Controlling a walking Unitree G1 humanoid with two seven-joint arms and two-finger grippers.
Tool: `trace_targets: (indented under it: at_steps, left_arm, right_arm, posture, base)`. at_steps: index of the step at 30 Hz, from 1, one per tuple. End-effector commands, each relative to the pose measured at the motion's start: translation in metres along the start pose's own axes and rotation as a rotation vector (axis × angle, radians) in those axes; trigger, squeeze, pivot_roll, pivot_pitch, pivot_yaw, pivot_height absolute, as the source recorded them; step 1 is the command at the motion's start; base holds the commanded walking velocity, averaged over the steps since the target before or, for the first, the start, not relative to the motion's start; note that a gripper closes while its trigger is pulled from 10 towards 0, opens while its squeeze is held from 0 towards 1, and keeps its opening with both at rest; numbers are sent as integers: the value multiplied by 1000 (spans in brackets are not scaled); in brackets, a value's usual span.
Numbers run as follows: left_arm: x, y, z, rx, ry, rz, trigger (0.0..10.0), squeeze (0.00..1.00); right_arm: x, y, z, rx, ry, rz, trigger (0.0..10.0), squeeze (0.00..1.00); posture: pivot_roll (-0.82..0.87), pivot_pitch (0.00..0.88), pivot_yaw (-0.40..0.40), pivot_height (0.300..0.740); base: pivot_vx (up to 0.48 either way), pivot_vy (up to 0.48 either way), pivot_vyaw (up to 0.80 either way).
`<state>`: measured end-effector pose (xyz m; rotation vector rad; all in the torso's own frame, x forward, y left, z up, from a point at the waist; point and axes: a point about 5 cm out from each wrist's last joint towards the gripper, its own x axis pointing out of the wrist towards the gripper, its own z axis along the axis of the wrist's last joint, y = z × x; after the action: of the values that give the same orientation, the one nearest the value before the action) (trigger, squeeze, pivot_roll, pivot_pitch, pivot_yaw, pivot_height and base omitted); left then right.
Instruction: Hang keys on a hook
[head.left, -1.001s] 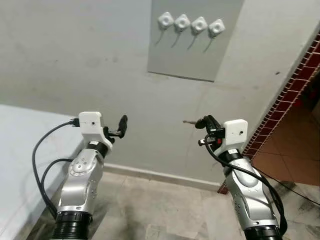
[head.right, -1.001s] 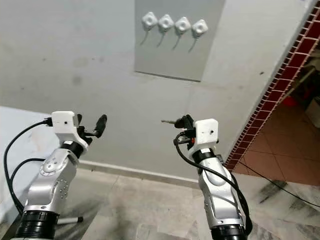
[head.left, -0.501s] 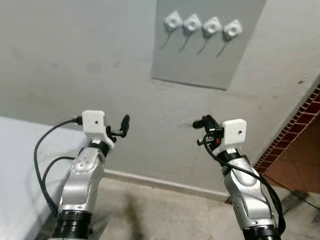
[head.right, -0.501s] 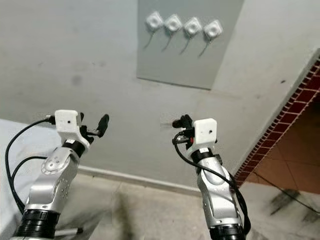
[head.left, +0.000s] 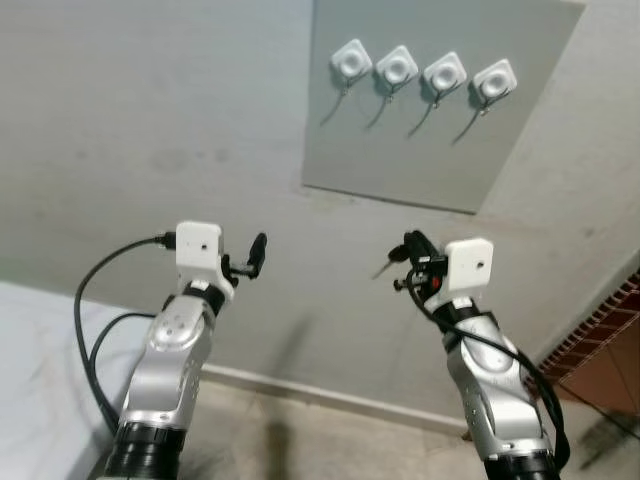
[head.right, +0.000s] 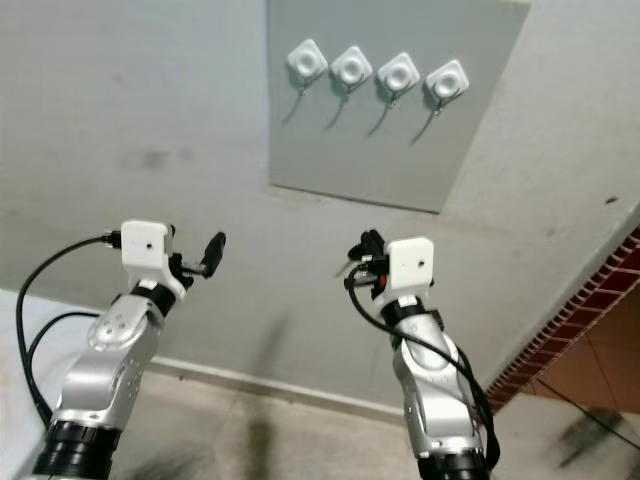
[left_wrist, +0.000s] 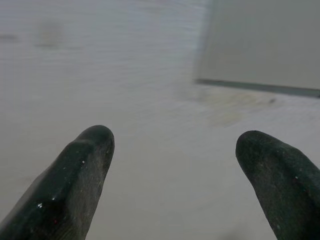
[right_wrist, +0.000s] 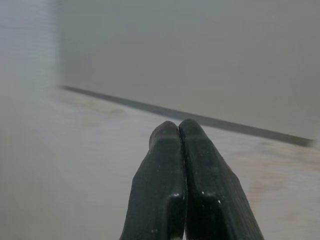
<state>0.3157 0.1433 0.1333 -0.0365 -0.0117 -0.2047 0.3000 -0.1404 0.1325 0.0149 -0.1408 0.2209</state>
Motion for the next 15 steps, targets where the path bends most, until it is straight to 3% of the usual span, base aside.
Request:
trace_targets:
  at_steps: [1, 7, 15]
  left_arm:
    - [2, -6, 5, 5, -15, -22, 10000, 0]
    - [3, -6, 4, -32, -14, -14, 10000, 0]
    - [3, -9, 26, -51, -144, 7, 10000, 0]
  right_arm:
    - [-1, -9, 6, -14, -17, -27, 10000, 0]
    - [-1, -8, 6, -15, -17, -25, 10000, 0]
    - [-4, -10, 2, -19, -1, -16, 10000, 0]
  posture:
    - [28, 13, -37, 740]
    - [28, 15, -37, 740]
    - [29, 24, -42, 740]
  base:
    - [480, 0, 0]
    - [441, 0, 0]
    - [0, 0, 0]
